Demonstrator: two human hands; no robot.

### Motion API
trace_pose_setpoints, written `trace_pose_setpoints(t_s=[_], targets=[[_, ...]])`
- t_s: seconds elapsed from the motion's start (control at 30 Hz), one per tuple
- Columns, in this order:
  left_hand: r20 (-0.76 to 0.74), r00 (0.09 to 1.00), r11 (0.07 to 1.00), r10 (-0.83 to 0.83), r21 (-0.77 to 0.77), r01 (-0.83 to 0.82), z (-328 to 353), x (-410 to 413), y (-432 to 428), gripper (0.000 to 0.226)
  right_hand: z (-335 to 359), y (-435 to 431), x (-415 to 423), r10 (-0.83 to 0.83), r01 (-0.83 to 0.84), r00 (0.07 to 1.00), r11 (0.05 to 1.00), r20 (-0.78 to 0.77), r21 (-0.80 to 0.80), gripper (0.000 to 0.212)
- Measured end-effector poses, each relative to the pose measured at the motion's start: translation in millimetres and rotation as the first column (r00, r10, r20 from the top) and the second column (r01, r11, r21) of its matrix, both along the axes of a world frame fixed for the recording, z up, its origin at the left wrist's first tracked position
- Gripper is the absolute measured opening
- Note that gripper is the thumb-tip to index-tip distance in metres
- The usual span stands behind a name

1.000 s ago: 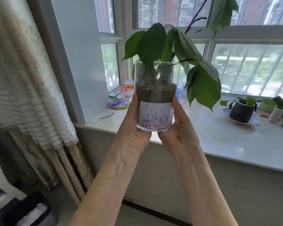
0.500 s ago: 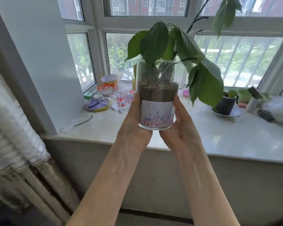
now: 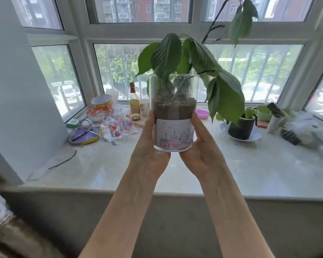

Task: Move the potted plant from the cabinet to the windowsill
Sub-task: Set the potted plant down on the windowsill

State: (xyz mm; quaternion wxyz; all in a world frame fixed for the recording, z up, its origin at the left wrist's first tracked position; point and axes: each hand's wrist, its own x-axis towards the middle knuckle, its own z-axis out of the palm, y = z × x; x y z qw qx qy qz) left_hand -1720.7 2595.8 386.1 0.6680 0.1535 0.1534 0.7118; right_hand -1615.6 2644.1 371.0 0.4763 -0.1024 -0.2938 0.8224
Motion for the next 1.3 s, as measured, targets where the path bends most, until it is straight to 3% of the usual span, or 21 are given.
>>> trace_pose_setpoints(t_s=[0.07,0.23,0.4,0.57,0.73,0.83,1.3], targets=[[0.011,1.0,1.0,-0.005,0.002,0.005,-0.4,-0.5,11.6,0.073,-0.2,8.7,1.2,0.008,-0.008,1.0,1.0,-0.009,-0.018,0.068],[0.004,1.0,0.998,0.016,-0.061,-0.016,-4.5,-0.5,38.9,0.052,0.9,32.4,-4.7,-0.073,0.074,0.997,0.997,0.039,-0.017,0.063],[0.022,0.999,0.995,0.026,-0.098,-0.024,-11.7,-6.8,65.0,0.047,-7.7,56.6,-10.8,-0.089,0.093,0.995,0.992,0.05,-0.082,0.057],[-0.123,0.991,0.993,0.059,-0.092,-0.071,-19.2,-15.3,89.0,0.058,-18.4,80.1,-19.5,-0.09,0.093,0.995,0.992,0.04,-0.082,0.071],[-0.353,0.931,0.988,0.094,-0.081,-0.13,-32.9,-32.6,122.5,0.061,-30.8,110.2,-34.1,-0.128,0.133,0.99,0.986,0.056,-0.098,0.087],[-0.416,0.904,0.986,0.101,-0.081,-0.148,-46.1,-39.1,146.0,0.062,-39.7,131.3,-39.6,-0.154,0.163,0.983,0.981,0.096,-0.101,0.1],[-0.403,0.914,0.984,0.039,-0.145,-0.106,-109.8,-63.2,220.5,0.062,-96.6,198.7,-60.2,-0.165,0.198,0.968,0.965,0.19,-0.171,0.067]])
